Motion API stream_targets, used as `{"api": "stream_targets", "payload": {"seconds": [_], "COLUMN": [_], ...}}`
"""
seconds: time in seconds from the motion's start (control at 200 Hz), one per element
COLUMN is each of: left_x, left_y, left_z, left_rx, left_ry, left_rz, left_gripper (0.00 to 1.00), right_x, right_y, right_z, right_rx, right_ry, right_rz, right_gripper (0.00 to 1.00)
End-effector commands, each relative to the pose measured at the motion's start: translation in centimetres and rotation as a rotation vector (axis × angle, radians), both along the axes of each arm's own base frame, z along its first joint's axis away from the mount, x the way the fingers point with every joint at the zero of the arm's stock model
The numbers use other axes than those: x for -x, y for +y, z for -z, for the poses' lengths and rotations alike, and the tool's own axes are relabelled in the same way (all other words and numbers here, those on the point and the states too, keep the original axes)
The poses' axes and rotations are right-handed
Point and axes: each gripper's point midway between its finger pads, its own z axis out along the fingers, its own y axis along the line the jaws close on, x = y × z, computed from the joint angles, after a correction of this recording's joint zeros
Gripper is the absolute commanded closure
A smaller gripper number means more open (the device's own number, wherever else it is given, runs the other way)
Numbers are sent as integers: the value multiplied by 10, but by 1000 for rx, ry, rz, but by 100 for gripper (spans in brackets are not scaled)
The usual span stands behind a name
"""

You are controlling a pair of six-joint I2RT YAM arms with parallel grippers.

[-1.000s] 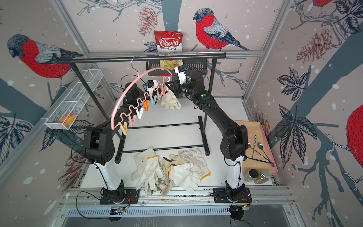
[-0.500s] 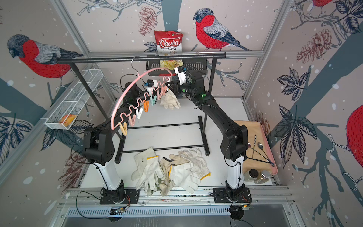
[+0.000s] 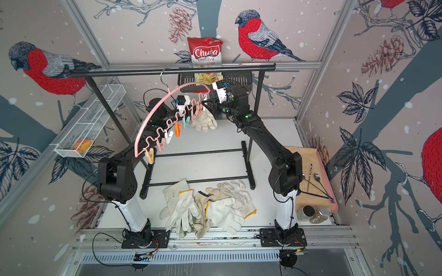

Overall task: Clip the gloves onto a hanger to dry
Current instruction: Clamp the glove onto the hanger.

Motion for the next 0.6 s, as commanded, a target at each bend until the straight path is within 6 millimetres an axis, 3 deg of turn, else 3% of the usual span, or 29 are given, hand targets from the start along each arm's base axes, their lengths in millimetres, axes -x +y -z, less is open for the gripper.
{"api": "stream_targets", "payload": {"seconds": [0.0,0.215,0.25,0.31,0.375,0.435,0.595], "left_x": [10,12,12,12,13,13,14], "left_y": [-1,-3,-4,-4,-4,-4,-4], "left_z": [-13,-15,-14,-13,-12,-10,-7], "left_rx": [4,12,12,11,10,9,9], "left_ry": [-52,-52,-49,-45,-42,-40,-34], "left_rz": [34,44,47,48,49,48,42], "left_gripper": [100,100,100,100,100,100,100], "right_x": [-1,-1,-2,-1,-3,-4,-5], "right_y": [-1,-2,-2,-2,-3,-4,-6], "right_z": [4,2,2,0,0,-1,-4], "right_rx": [13,9,7,5,3,-1,-13], "right_ry": [5,5,5,3,6,8,10], "right_rz": [8,10,11,15,23,27,34], "right_gripper": [90,89,84,63,52,45,38]}}
